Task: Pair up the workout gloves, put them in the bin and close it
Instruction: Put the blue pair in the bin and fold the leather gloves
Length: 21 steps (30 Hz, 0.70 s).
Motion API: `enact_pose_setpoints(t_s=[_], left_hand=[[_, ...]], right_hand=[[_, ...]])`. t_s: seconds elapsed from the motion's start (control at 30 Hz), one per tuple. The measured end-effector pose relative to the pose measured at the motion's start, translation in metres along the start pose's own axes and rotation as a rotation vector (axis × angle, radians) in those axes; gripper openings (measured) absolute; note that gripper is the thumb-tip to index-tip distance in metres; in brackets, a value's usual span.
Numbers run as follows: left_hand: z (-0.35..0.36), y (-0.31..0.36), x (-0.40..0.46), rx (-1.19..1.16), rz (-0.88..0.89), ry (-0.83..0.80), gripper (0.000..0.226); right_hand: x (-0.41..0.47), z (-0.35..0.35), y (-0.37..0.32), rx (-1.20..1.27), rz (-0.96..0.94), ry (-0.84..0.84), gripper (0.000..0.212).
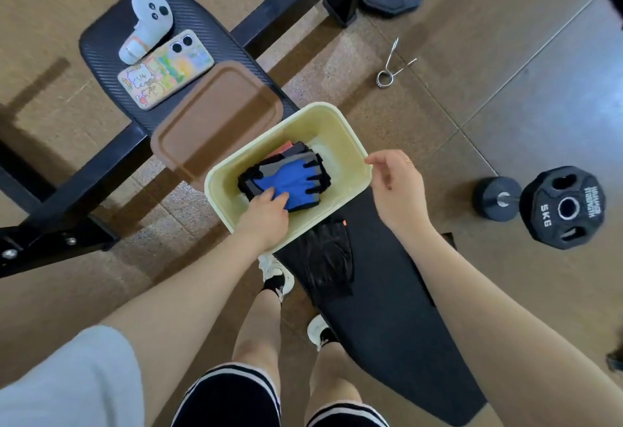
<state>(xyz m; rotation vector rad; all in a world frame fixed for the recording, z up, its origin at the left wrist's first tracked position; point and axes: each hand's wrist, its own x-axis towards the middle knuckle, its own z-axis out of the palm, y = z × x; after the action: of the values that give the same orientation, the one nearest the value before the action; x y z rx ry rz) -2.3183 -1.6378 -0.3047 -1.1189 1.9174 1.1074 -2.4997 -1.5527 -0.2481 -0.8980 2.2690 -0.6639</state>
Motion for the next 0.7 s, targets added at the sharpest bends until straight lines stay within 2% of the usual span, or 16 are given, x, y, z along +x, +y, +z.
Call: enact_pose_setpoints(t_s=[0.07,0.1,0.17,0.23,0.3,0.37,0.47,0.53,0.6,0.63,0.7], left_hand=[[0.003,0.011,-0.012,-0.045,0.087,0.206,0.045],[0.009,0.016,-0.019,-0.054,0.194,0.338,0.042],[0.026,0.026,-0.031,-0.06,0.413,0.511,0.038],[0.05,0.032,-0.039,-0.143,0.528,0.485,0.036],[0.074,0.033,-0.04,-0.244,0.537,0.404,0.032],[0.098,0.03,-0.038,-0.33,0.466,0.393,0.031],[0.13,0.022,-0.03,-0.506,0.245,0.389,0.031],[0.149,0.016,-0.023,-0.557,0.08,0.326,0.033],[0.165,0.01,-0.016,-0.512,-0.088,0.225,0.034],[0.173,0.008,-0.013,-0.493,-0.187,0.177,0.034],[0.186,0.01,-0.01,-0.537,-0.356,0.14,0.036]], right_hand=[[-0.021,-0.01,0.017,0.006,0.091,0.056,0.022],[-0.032,-0.009,0.03,0.008,0.154,0.048,0.022],[-0.054,0.0,0.058,0.005,0.298,-0.053,0.023],[-0.075,0.021,0.088,-0.139,0.375,-0.286,0.024],[-0.096,0.048,0.112,-0.404,0.337,-0.565,0.028],[-0.11,0.073,0.132,-0.474,0.35,-0.635,0.036],[-0.114,0.102,0.151,-0.391,0.436,-0.453,0.047],[-0.116,0.114,0.155,-0.408,0.397,-0.387,0.043],[-0.119,0.121,0.157,-0.375,0.281,-0.412,0.03],[-0.121,0.123,0.158,-0.298,0.231,-0.427,0.023],[-0.125,0.118,0.161,-0.003,0.27,-0.403,0.019]])
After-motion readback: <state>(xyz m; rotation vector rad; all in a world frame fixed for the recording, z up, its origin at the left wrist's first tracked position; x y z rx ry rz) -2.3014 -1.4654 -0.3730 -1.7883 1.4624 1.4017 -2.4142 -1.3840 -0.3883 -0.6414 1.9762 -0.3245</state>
